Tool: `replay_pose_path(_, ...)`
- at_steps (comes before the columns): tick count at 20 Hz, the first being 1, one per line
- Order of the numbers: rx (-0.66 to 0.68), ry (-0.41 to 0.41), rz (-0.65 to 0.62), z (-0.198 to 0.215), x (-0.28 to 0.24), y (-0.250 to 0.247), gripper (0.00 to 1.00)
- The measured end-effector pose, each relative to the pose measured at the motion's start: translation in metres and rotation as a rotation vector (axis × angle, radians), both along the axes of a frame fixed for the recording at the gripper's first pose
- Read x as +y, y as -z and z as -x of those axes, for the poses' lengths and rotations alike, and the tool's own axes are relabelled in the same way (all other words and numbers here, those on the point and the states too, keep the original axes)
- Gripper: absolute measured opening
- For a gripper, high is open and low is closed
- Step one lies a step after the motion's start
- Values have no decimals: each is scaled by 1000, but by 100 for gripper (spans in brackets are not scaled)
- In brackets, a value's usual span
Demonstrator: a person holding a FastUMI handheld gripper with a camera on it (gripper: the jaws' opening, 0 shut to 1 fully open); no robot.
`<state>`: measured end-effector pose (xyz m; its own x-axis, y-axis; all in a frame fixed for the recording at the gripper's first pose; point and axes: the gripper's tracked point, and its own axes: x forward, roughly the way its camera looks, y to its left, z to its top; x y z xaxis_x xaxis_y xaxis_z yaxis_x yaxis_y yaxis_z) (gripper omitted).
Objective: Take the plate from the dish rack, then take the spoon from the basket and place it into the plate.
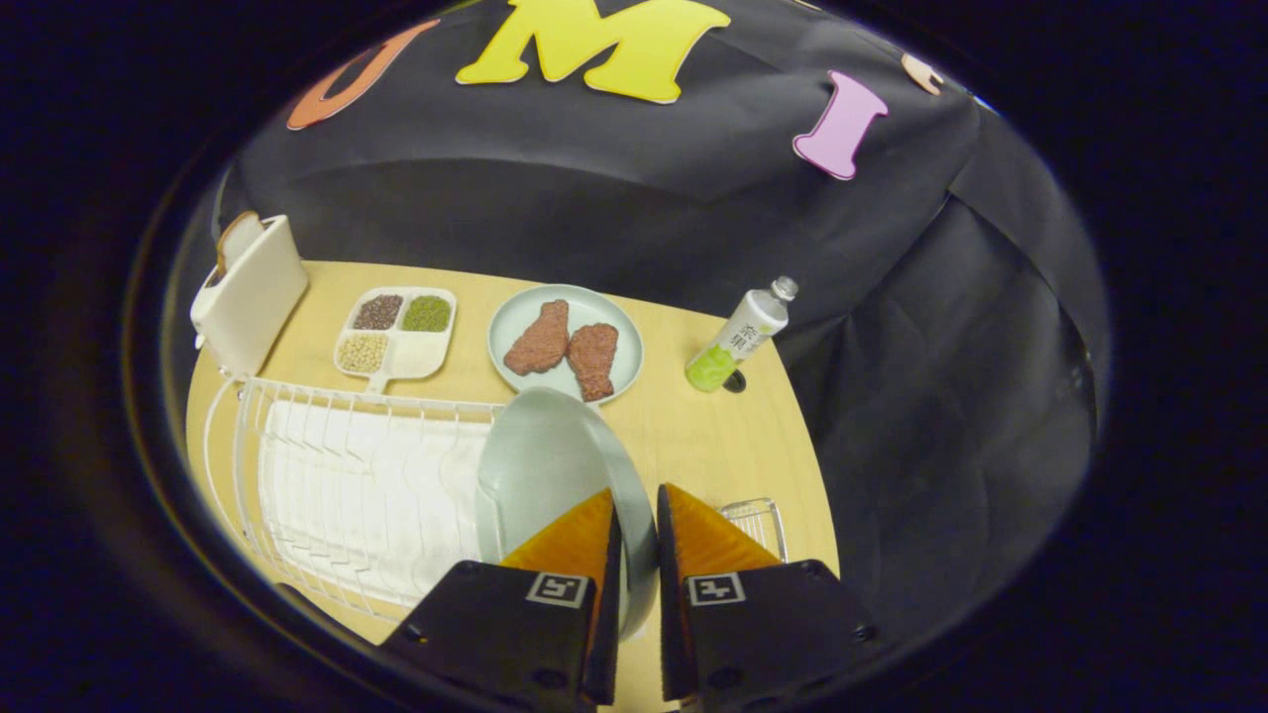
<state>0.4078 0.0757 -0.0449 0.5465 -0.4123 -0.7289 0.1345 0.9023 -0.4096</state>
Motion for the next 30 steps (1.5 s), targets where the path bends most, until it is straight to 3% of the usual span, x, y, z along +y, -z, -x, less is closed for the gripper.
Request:
replay_pose_path(5,-33,45,173,8,22,-15,15)
replay_pose_path(11,-158,89,391,14,40,-39,15)
replay_pose_path(15,-200,86,428,27,41,-51,15)
replay_pose_path(21,-234,25,231,83,33,-69,15)
replay_pose_path(30,-202,-55,-342,209,19,-26,15)
